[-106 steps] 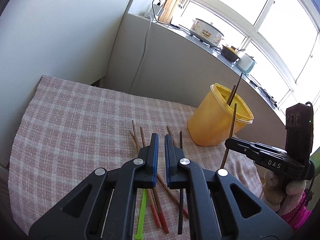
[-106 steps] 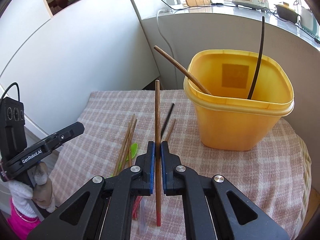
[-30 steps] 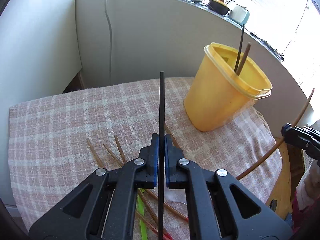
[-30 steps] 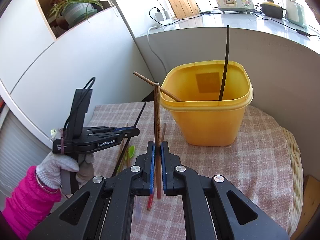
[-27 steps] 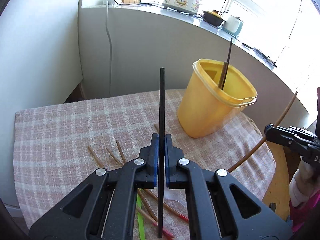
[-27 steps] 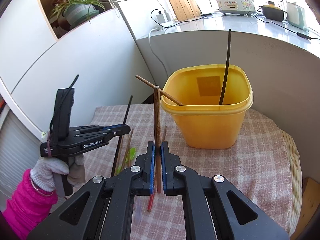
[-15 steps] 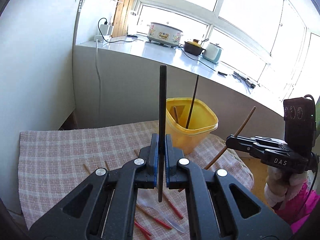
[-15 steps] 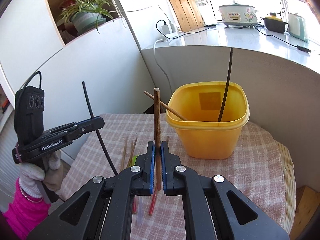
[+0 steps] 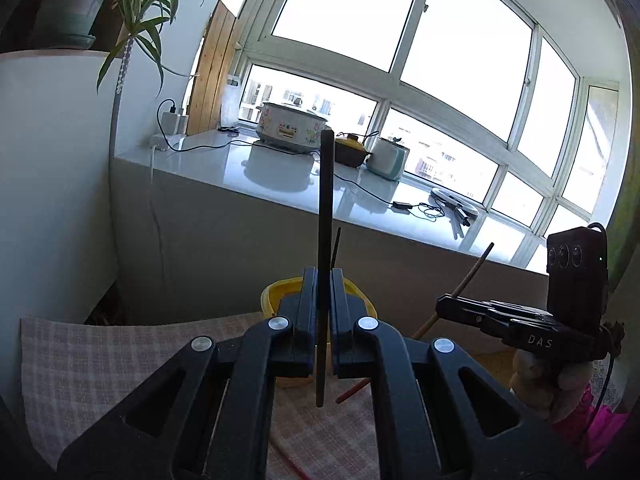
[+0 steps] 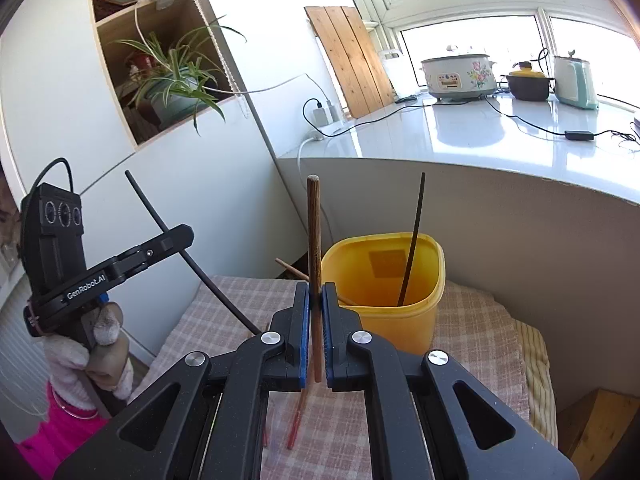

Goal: Organize utensils
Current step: 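Lift both held chopsticks and carry them over the yellow container, then lower both chopsticks into the container and open both tools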

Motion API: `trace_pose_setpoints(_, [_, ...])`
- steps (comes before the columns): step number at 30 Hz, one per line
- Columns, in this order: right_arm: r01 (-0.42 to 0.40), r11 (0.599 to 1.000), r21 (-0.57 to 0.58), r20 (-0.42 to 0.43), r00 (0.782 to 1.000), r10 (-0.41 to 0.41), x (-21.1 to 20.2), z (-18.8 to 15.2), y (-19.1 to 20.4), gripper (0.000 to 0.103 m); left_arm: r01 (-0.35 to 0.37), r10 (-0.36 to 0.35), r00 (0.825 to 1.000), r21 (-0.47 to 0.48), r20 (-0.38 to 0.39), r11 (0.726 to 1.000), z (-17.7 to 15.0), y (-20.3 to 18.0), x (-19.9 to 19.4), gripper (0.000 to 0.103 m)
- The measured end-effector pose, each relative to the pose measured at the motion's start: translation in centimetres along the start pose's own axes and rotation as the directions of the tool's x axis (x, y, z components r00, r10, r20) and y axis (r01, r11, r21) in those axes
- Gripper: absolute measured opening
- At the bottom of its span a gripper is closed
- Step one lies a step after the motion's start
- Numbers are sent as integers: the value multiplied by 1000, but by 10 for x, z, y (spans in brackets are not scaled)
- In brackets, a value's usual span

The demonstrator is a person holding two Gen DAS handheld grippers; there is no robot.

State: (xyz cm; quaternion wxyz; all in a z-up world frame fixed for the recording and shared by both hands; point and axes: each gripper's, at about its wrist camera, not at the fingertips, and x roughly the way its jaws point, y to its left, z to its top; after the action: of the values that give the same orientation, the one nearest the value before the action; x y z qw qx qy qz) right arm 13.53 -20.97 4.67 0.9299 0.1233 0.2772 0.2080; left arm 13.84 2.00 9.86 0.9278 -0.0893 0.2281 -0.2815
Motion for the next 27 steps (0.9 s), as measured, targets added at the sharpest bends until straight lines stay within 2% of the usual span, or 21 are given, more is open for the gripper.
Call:
trace_pose_setpoints(11, [15,1000,-19,72,997,-13,-4,27,-1,5,-1,1,999,5,51,1000,34,-7,30,3])
trace_pose_setpoints(18, [40,999,-2,121,992,-40,-7,45,-10,5,-4,6,997,-40,71,999,49,4,52,3])
trace_pose_setpoints(27, [87,996,10,148,985,-88,1,58,-22,5,-12,14,999,-58,51,998,52,10,81,3])
